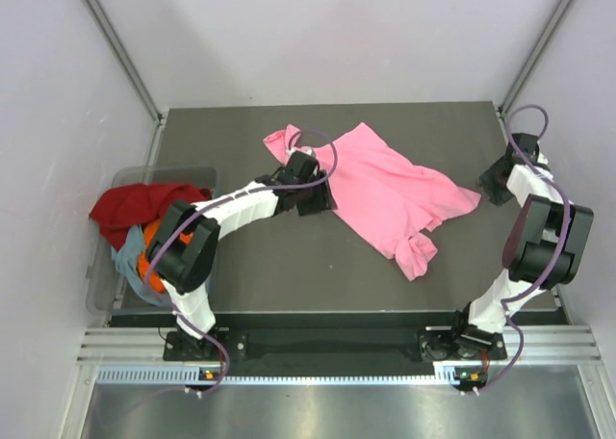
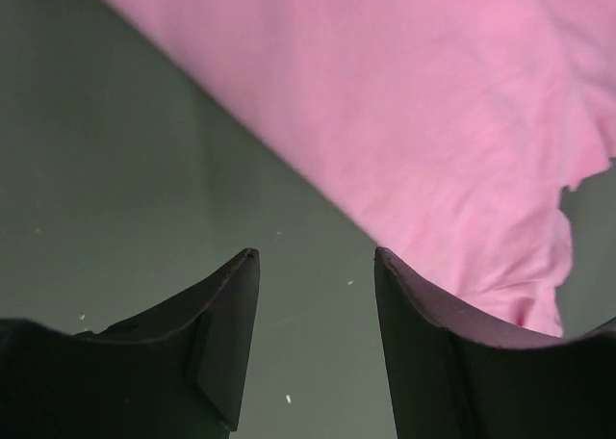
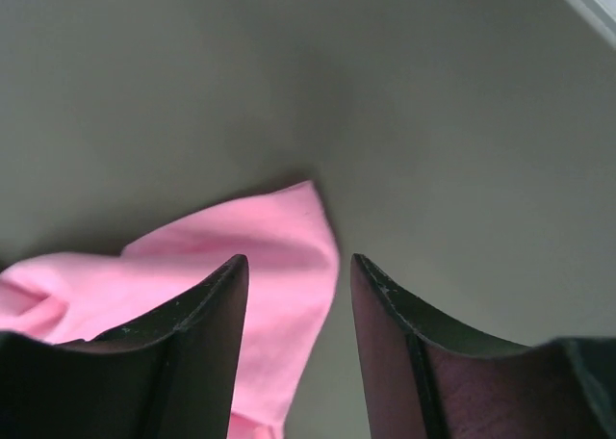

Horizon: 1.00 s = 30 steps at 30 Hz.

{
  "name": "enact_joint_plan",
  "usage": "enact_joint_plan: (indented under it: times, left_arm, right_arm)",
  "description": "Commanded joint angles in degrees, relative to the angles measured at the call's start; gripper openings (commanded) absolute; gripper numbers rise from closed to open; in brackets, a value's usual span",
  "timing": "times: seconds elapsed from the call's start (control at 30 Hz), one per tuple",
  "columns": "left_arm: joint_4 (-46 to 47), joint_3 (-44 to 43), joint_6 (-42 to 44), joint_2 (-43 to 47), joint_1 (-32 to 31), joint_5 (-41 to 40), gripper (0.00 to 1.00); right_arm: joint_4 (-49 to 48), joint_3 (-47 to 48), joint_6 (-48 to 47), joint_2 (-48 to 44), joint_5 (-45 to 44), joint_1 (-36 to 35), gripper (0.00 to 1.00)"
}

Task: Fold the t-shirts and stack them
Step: Flatten the tshirt out

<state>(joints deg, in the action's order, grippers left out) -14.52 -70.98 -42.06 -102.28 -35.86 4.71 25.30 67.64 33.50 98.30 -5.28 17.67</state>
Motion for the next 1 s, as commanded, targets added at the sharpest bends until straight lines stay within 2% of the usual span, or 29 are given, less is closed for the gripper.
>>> enact_joint_plan:
  times: [0.0,0.07,0.23,0.43,0.7,0.77,0.8,0.83,0.87,0.9,0.97]
  left_arm:
    - [8.7,3.4,-6.6,-1.7,-0.3,0.8,0.56]
    - [11.7,3.6,-7.4,-4.8,-0.6,2.3,0.56]
    - [12.5,0.5,-7.8,-11.9,-1.0,3.5,0.57]
    - [12.9,-0.6,-9.0,-15.4,-1.4,3.0,0.56]
    - [12.5,-2.9,-9.7,-17.5,-1.3,2.0,0.4]
    - [12.2,-3.0,-9.6,-17.3,-1.3,1.7,0.2]
    - [11.5,-3.9,-8.7,-17.2,-1.1,1.4,0.12]
    - [10.0,-4.9,-8.0,-16.7,-1.0,0.8,0.0]
    - [5.2,-6.2,-7.0,-16.2,-0.6,-0.8,0.0]
    - [2.3,-9.1,-5.8,-15.4,0.4,-1.7,0.0]
    - [-3.7,-12.4,-2.0,-11.6,1.7,-7.3,0.0]
  right_arm:
    - [-2.2,3.8,-4.2,3.0,1.8,1.7,0.48]
    - [-4.0,3.7,-5.6,4.9,3.6,3.0,0.48]
    - [-8.2,2.1,-6.2,6.6,9.8,5.0,0.49]
    - [-10.1,-0.9,-5.6,7.4,10.9,5.0,0.48]
    - [-8.8,-2.0,-4.8,9.1,9.4,4.9,0.45]
    - [-9.9,-2.8,-4.8,8.5,9.4,5.0,0.36]
    - [-9.5,-2.4,-4.7,8.7,9.7,4.9,0.22]
    - [-9.1,-1.8,-4.7,8.8,10.2,4.9,0.14]
    - [-8.7,-0.4,-4.8,8.7,11.1,4.8,0.05]
    - [-7.2,0.4,-4.4,8.2,12.1,4.8,0.0]
    - [-5.5,2.7,-4.3,4.6,12.4,4.1,0.0]
